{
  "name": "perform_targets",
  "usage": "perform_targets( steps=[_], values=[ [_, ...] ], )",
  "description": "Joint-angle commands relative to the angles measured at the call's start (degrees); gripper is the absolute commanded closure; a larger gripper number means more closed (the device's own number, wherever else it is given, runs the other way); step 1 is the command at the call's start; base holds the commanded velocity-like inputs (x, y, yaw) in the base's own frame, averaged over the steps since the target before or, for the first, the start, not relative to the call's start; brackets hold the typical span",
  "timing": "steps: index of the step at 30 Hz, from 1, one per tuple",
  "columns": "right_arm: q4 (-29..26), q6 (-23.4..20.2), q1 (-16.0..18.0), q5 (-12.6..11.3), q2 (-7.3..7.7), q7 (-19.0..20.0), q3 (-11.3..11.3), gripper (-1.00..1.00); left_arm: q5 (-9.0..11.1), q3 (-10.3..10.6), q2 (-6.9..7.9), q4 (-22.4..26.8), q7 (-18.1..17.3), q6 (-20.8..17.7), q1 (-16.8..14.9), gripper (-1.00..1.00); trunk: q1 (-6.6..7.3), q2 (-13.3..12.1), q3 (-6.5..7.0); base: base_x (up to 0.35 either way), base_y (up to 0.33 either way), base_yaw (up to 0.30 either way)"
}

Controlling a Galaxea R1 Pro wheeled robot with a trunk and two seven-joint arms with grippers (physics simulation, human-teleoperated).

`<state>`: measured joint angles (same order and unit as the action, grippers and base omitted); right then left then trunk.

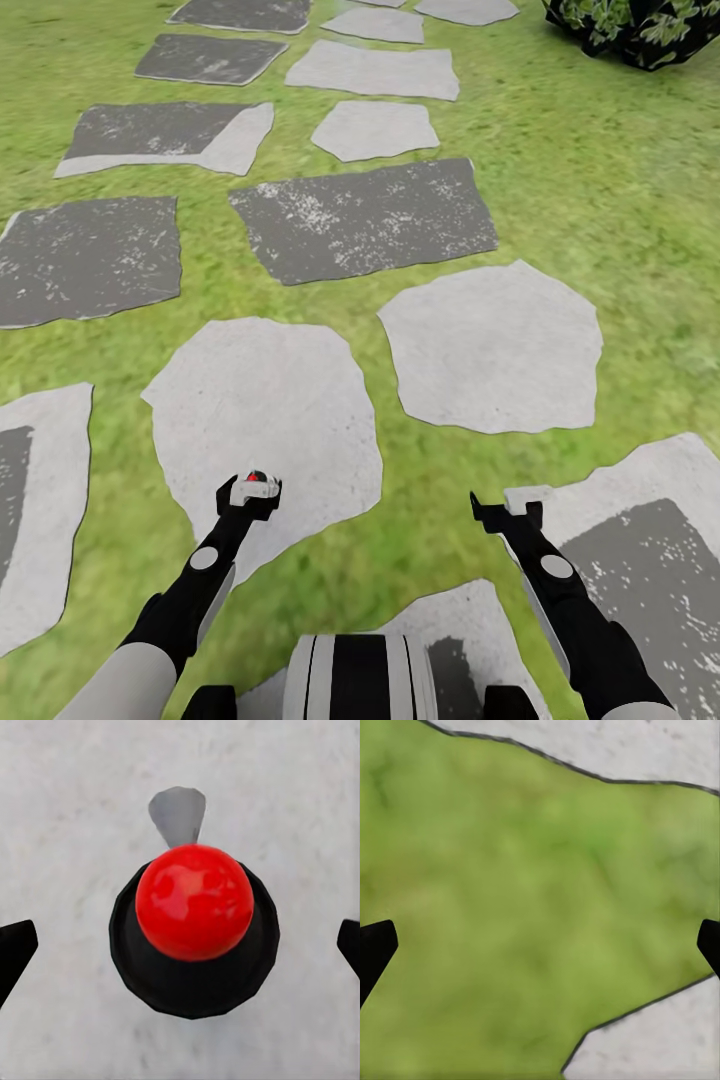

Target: In the garden, pick up the pesticide atomizer on the floor and spray pesticide onto both trees until each tree trunk is fully covered.

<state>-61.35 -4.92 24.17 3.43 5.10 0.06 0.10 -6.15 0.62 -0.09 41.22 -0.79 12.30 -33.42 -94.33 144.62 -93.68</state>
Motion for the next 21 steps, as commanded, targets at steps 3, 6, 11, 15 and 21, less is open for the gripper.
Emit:
perform_targets(
  steps=[3, 6, 11, 15, 21],
  values=[
    [0.0, 0.0, 0.0, 0.0, 0.00, 0.0, 0.0, -1.00, 0.0, 0.0, 0.00, 0.0, 0.0, 0.0, 0.0, -1.00, 0.00, 0.0, -0.01, 0.000, 0.000, 0.000],
    [0.0, 0.0, 0.0, 0.0, 0.00, 0.0, 0.0, -1.00, 0.0, 0.0, 0.00, 0.0, 0.0, 0.0, 0.0, -1.00, 0.00, 0.0, -0.02, 0.000, 0.000, 0.000],
    [0.0, 0.0, 0.0, 0.0, 0.00, 0.0, 0.1, -1.00, 0.0, 0.0, 0.00, 0.0, 0.0, 0.0, 0.0, -1.00, 0.00, 0.0, -0.02, -0.095, 0.000, 0.000],
    [0.0, 0.0, 0.0, 0.0, 0.00, 0.0, 0.1, -1.00, 0.0, 0.0, 0.00, 0.0, 0.0, 0.0, 0.0, -1.00, 0.00, 0.0, -0.02, -0.043, 0.000, 0.000],
    [0.0, 0.0, 0.0, 0.0, 0.00, 0.0, 0.1, -1.00, 0.0, 0.0, 0.00, 0.0, 0.0, 0.0, 0.0, -1.00, 0.00, 0.0, -0.02, -0.008, 0.000, 0.000]
  ],
)
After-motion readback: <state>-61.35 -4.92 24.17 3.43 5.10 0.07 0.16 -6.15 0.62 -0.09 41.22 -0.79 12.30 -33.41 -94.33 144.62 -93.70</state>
